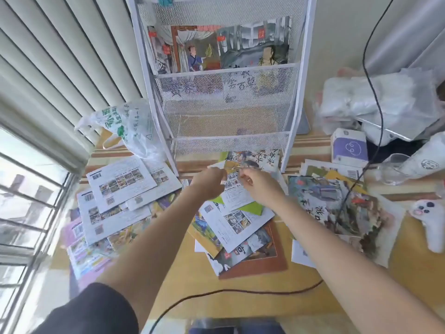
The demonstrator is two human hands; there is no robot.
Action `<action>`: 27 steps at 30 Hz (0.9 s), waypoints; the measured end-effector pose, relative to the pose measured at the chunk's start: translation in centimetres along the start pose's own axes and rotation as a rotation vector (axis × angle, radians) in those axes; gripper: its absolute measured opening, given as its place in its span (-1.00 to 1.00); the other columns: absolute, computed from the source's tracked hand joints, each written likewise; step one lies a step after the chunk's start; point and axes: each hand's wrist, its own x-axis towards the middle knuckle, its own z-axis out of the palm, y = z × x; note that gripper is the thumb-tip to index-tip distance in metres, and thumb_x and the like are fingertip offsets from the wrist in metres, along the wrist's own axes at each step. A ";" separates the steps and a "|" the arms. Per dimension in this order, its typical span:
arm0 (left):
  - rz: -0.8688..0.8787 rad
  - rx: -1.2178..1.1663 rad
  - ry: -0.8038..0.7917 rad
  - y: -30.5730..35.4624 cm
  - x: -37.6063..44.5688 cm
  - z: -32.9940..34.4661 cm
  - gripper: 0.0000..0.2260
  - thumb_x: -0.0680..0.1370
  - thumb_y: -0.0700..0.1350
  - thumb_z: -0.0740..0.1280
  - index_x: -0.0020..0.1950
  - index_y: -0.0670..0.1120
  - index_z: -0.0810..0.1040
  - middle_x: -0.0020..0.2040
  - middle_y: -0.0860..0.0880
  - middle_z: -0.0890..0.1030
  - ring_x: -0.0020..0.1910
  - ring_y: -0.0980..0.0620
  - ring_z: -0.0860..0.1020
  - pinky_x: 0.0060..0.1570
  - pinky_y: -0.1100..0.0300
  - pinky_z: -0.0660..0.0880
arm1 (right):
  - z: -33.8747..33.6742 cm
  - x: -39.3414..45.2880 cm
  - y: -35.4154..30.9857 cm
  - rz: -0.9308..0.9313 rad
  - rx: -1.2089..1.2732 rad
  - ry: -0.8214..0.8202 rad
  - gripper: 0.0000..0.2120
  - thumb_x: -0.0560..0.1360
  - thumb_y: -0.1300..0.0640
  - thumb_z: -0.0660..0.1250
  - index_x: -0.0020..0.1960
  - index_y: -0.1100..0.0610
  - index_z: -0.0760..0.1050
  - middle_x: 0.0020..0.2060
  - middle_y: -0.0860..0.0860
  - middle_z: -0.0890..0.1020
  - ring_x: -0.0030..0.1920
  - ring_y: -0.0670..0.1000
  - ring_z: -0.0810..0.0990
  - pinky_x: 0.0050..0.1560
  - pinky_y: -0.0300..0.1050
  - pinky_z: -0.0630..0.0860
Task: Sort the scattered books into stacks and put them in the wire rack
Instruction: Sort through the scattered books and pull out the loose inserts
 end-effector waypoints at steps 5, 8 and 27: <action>0.069 0.111 0.244 -1.0 3.7 4.6 -0.68 0.58 -0.17 0.18 0.33 -0.04 0.45 0.30 -0.06 0.50 0.25 -0.11 0.47 0.14 0.03 0.40 | 4.8 2.5 3.9 -0.039 -0.230 0.126 -0.66 0.58 0.09 0.21 0.34 0.08 0.41 0.30 0.04 0.49 0.24 0.05 0.48 0.18 -0.02 0.44; 0.177 0.145 0.379 -2.1 5.5 8.0 -0.60 0.58 -0.04 0.10 0.40 -0.03 0.40 0.41 -0.02 0.42 0.40 -0.08 0.35 0.34 -0.07 0.27 | 7.0 3.9 6.4 -0.039 -0.362 0.201 -0.59 0.61 -0.03 0.10 0.44 -0.03 0.27 0.48 -0.01 0.24 0.46 0.07 0.20 0.41 0.11 0.21; -0.004 0.056 0.386 -1.5 1.5 11.7 -0.47 0.60 0.24 -0.06 0.55 0.18 -0.05 0.57 0.04 -0.03 0.52 -0.07 -0.03 0.40 -0.18 -0.02 | 9.4 1.6 7.0 0.081 -0.308 0.245 -0.74 0.59 -0.17 -0.01 0.18 -0.10 0.29 0.50 -0.06 0.14 0.50 0.14 0.05 0.40 0.20 0.09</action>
